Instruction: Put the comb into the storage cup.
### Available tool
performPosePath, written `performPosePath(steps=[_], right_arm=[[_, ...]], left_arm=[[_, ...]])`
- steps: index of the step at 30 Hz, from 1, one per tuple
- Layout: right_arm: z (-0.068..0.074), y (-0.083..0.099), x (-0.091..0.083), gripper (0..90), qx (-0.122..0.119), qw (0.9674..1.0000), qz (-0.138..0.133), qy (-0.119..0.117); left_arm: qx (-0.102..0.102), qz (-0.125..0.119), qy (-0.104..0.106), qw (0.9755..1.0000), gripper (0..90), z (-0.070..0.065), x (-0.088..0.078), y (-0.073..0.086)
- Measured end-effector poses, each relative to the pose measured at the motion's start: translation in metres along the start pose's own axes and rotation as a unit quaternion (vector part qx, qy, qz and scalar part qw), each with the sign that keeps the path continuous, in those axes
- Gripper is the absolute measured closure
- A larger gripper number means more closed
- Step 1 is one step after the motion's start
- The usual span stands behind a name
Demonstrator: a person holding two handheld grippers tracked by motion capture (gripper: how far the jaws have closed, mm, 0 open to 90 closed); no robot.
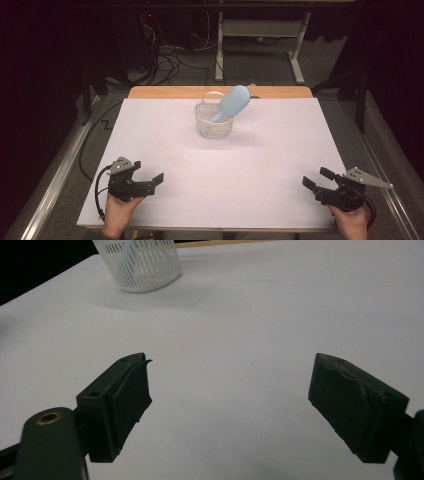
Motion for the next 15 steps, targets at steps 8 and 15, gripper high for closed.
performPosePath(steps=[8, 15], right_arm=[[-0.0037, 0.004, 0.0002, 17.1, 0.0, 1.0, 0.004, 0.005], [-0.0072, 0.0084, -0.0002, 17.1, -0.001, 0.9999, 0.01, 0.012]], left_arm=[[-0.004, -0.002, 0.001, 1.0, 1.0, 0.0009, -0.0005, 0.0001], [-0.005, -0.003, 0.002, 1.0, 1.0, 0.0011, -0.0014, 0.0001]])
Point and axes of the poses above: each handheld gripper's, and its own axes: x roughly forward along the jaws, y roughly out of its underside, z roughly to its left, the point moved 5 cm from there along x, roughly forward along the jaws, and after that the axes turned 1 degree about z, right-handed, at the moved point
